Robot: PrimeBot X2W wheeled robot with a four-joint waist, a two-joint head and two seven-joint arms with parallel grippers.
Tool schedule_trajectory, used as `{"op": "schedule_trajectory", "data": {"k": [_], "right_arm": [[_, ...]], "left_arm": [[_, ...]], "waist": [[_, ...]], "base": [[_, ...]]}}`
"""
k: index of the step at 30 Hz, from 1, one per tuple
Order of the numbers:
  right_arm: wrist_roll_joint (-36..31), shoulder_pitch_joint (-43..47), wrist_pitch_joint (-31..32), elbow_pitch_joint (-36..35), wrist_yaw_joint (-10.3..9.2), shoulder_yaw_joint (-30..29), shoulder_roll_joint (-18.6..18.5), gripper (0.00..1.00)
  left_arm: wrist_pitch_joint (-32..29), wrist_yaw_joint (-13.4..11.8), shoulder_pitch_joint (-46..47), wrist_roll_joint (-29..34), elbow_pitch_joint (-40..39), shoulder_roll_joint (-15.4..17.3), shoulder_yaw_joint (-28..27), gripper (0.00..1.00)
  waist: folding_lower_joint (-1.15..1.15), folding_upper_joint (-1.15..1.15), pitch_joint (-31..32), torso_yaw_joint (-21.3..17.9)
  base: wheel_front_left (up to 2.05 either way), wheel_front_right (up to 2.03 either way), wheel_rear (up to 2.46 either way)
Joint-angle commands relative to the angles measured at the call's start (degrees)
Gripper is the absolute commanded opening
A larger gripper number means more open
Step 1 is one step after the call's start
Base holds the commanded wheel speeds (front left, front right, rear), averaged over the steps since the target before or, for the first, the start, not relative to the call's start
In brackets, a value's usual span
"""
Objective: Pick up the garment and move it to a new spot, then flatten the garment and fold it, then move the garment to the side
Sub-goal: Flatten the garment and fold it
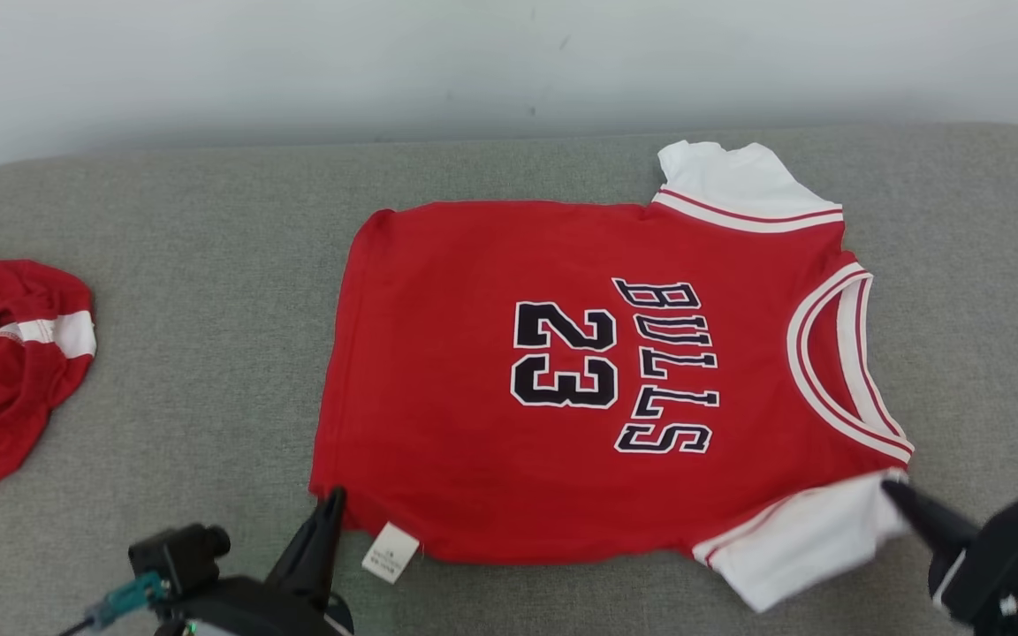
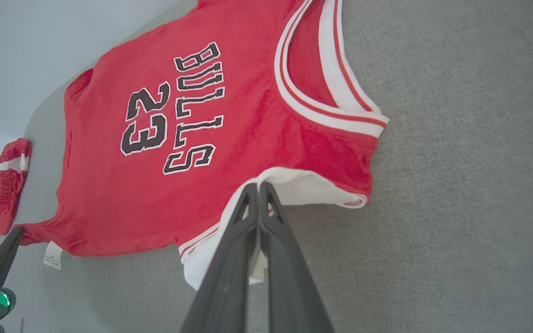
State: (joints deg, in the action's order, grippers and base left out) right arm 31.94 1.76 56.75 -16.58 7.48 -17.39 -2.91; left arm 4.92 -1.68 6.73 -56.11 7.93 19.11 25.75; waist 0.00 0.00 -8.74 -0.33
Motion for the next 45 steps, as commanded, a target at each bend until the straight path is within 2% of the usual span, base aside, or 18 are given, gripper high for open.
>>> {"op": "schedule_trajectory", "data": {"k": [1,3,9,14,23,33,45], "right_arm": [[0.94,-3.60,-2.27,1.10,0.02,0.07,0.03,0.00],[1.02,-8.85,-6.51,3.54,0.02,0.44,0.04,0.00],[-0.69,-15.36,-11.70,9.67,0.02,2.20,0.03,0.00],[-2.95,-19.89,-14.55,15.55,0.02,4.14,0.03,0.00],[-4.07,-27.36,-19.67,23.92,0.02,4.63,0.02,0.00],[-6.00,-32.15,-24.26,29.38,0.02,3.68,-0.02,0.00],[-6.81,-35.31,-27.90,32.60,0.01,3.41,-0.03,0.00]], "left_arm": [[-0.49,-0.21,2.61,0.28,0.93,-0.66,-0.01,0.00],[-1.26,-0.65,6.21,0.93,2.90,-1.55,0.26,0.00],[-1.11,-1.52,11.23,1.92,7.13,-2.91,0.18,0.00],[0.15,-2.86,15.18,3.00,11.33,-4.06,-0.21,0.00],[2.48,-2.63,18.87,4.36,15.64,-4.89,-0.25,0.00],[4.58,-2.46,21.75,5.32,17.85,-5.21,-0.38,0.00],[5.93,-2.44,23.64,5.79,19.81,-5.53,-0.30,0.00]], "waist": [[0.00,0.00,-0.56,-0.24],[0.00,0.00,-1.34,-0.45],[0.00,0.00,-2.80,-0.61],[0.00,0.00,-4.36,-0.79],[0.00,0.00,-6.84,-0.96],[0.00,0.00,-7.66,-0.20],[0.00,0.00,-8.64,-0.03]], "base": [[0.00,0.00,0.00],[0.00,0.00,0.00],[0.00,0.00,0.00],[0.00,0.00,0.00],[0.00,0.00,0.00],[0.00,0.00,0.00],[0.00,0.00,0.00]]}}
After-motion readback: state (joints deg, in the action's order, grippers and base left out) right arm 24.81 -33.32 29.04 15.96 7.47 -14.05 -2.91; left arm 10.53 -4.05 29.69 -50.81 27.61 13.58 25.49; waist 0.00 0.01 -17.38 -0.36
